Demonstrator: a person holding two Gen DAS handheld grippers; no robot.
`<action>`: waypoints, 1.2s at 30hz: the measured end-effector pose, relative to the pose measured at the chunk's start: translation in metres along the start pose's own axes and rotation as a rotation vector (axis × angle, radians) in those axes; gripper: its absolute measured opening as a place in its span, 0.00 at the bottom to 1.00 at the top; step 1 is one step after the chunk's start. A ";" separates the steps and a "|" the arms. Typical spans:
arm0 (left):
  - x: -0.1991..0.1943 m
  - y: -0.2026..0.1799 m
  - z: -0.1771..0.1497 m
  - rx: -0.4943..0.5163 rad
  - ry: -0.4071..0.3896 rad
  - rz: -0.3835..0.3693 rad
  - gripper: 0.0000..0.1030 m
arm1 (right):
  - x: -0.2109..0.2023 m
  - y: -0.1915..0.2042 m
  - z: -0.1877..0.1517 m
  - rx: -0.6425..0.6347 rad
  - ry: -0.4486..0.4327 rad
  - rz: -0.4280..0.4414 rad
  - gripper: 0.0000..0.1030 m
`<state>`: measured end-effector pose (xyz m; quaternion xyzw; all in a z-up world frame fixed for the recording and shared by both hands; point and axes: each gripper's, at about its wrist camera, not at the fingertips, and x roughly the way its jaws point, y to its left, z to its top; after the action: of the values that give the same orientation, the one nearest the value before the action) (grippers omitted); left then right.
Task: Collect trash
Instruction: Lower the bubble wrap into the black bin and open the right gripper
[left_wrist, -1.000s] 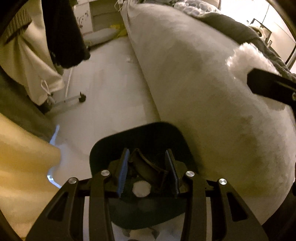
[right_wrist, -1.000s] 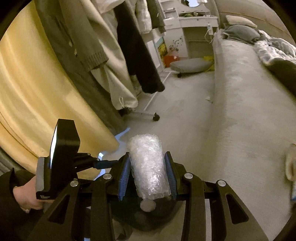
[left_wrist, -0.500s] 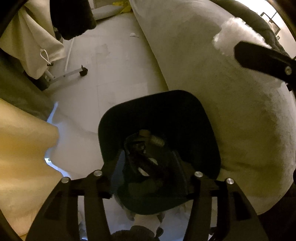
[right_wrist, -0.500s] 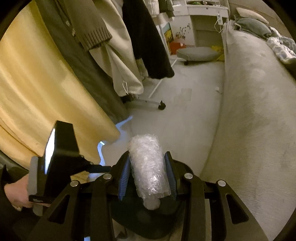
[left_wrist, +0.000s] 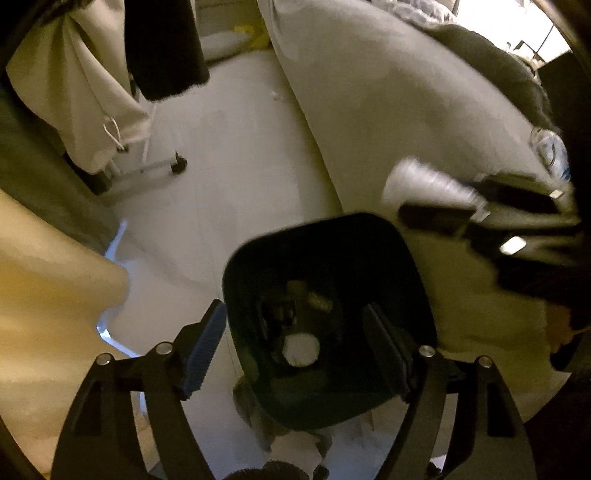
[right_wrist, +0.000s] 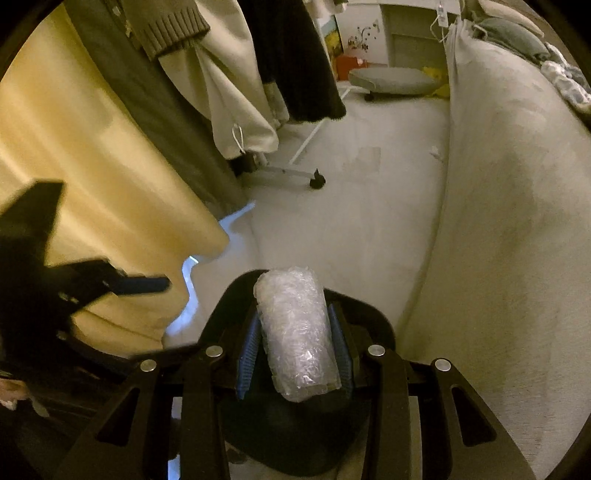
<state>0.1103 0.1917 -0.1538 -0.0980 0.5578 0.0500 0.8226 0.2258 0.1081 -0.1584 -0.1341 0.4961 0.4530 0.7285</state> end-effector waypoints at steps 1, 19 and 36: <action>-0.004 0.000 0.001 -0.002 -0.013 0.002 0.78 | 0.004 0.000 -0.001 0.003 0.010 -0.001 0.36; -0.088 0.001 0.030 -0.039 -0.386 -0.023 0.73 | 0.053 0.012 -0.026 -0.006 0.196 0.001 0.37; -0.126 -0.023 0.043 0.001 -0.532 -0.020 0.72 | 0.020 0.020 -0.017 -0.061 0.110 0.018 0.59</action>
<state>0.1065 0.1825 -0.0191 -0.0865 0.3208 0.0657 0.9409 0.2018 0.1192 -0.1781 -0.1767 0.5223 0.4664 0.6917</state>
